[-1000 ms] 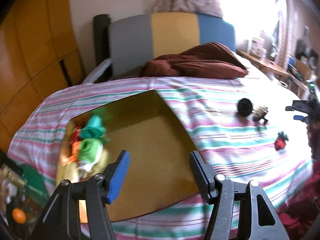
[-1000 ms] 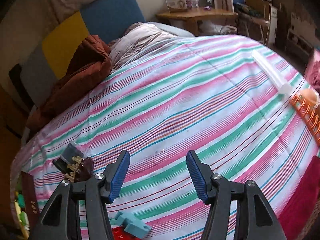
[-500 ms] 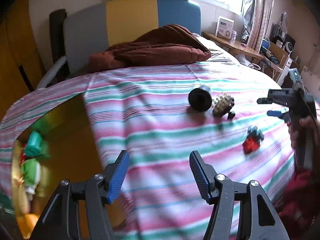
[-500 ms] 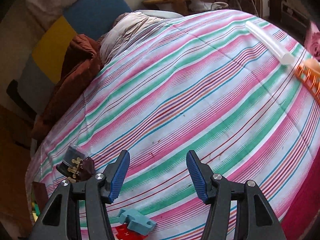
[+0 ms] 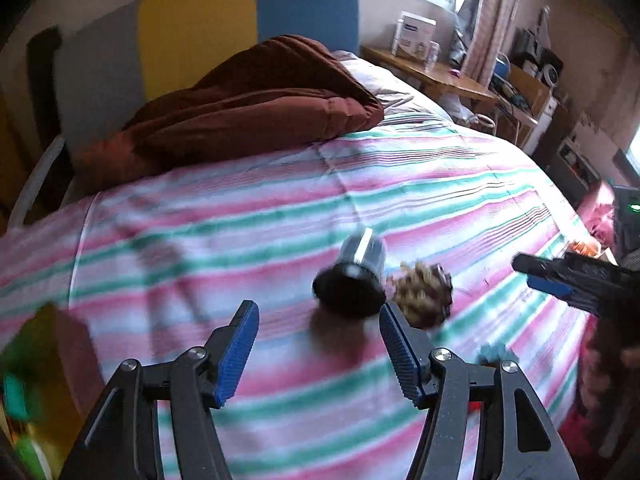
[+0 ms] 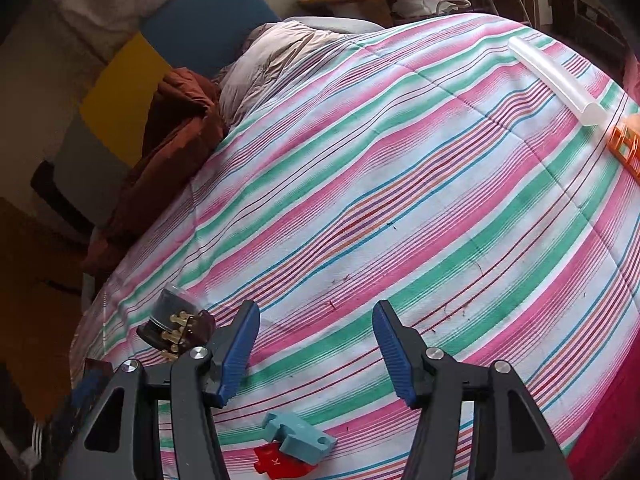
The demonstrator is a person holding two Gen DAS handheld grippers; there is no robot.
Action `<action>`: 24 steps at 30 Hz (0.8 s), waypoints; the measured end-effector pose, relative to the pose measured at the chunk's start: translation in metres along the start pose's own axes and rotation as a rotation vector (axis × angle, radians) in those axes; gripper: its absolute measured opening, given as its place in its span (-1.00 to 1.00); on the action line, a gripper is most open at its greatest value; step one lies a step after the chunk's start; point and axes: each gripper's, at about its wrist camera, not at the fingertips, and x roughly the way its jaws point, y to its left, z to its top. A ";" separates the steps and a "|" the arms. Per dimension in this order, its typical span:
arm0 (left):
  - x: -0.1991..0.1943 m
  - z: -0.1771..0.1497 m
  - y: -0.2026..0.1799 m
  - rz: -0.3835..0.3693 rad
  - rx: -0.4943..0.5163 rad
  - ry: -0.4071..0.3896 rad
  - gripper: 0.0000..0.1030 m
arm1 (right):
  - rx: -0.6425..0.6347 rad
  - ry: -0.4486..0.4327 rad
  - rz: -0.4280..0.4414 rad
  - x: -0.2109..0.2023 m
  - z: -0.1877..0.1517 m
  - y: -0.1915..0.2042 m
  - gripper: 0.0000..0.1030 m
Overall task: Organize rigid objects
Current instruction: 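Move both tools back to the objects and grasp the black-capped container with the left tool, then lift the black-capped container with the left tool while the right approaches the teal puzzle piece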
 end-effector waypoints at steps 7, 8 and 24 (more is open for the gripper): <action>0.052 0.035 -0.013 0.002 0.096 0.048 0.29 | 0.054 0.034 0.056 0.003 0.001 -0.005 0.17; 0.059 0.038 -0.016 -0.001 0.111 0.057 0.30 | 0.056 0.034 0.057 0.004 0.001 -0.005 0.17; 0.074 -0.009 -0.005 -0.033 -0.009 0.067 0.00 | 0.061 0.041 0.026 0.007 0.002 -0.008 0.17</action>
